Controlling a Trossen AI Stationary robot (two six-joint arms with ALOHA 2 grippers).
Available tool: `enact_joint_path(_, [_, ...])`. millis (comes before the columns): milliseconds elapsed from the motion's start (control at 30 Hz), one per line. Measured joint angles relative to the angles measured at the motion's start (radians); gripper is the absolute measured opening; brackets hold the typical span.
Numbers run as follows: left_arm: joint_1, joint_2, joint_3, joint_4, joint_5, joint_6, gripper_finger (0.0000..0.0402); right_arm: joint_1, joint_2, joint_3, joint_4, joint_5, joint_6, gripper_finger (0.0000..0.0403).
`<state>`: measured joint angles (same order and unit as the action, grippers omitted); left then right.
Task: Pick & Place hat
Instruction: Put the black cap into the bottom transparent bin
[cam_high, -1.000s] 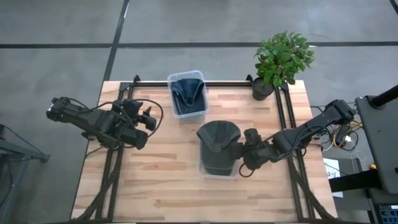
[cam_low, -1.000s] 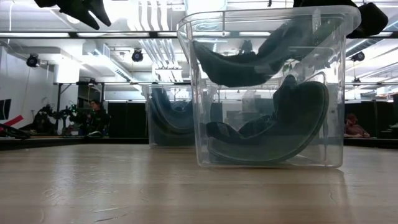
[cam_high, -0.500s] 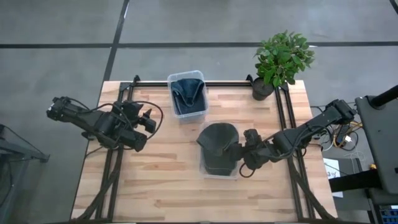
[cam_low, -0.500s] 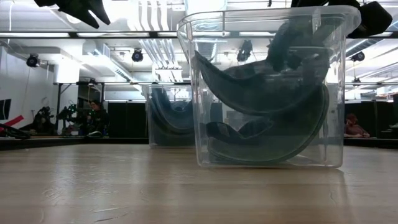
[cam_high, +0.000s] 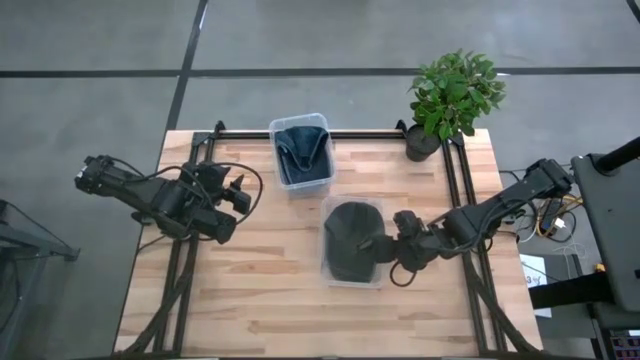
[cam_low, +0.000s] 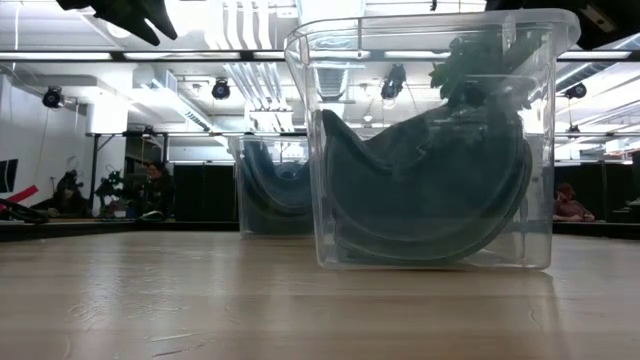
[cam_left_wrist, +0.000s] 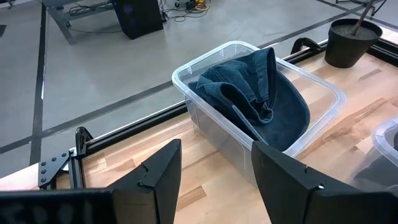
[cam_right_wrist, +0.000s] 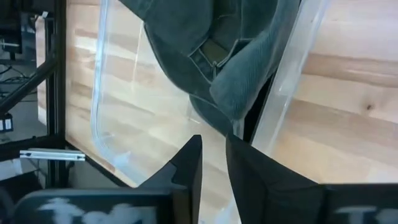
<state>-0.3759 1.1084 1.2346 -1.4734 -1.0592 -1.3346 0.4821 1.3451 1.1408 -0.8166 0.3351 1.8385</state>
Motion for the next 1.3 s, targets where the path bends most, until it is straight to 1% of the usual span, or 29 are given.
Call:
enact_joint_path(267, [0.000, 0.000, 0.000, 0.000, 0.000, 0.000, 0.0187, 0.018, -0.052, 0.000, 0.010, 0.006, 0.000, 0.0048])
enact_joint_path(400, [0.000, 0.000, 0.000, 0.012, -0.001, 0.000, 0.0187, 0.006, -0.062, 0.001, 0.051, 0.063, -0.116, 0.0043])
enact_joint_path(700, [0.000, 0.000, 0.000, 0.056, -0.008, 0.006, 0.0187, -0.108, -0.054, 0.001, -0.031, 0.053, -0.345, 0.0032])
enact_joint_path(867, [0.000, 0.000, 0.000, 0.086, -0.008, 0.018, 0.0187, -0.150, -0.054, 0.001, -0.120, 0.032, -0.412, 0.0032])
enact_joint_path(1167, [0.001, 0.009, -0.001, 0.130, -0.009, 0.019, 0.0187, -0.161, -0.054, 0.001, -0.112, 0.043, -0.518, 0.0032])
enact_joint_path(1300, [0.001, 0.018, -0.001, 0.158, -0.014, 0.019, 0.0187, -0.187, -0.053, 0.001, -0.104, 0.045, -0.598, 0.0032])
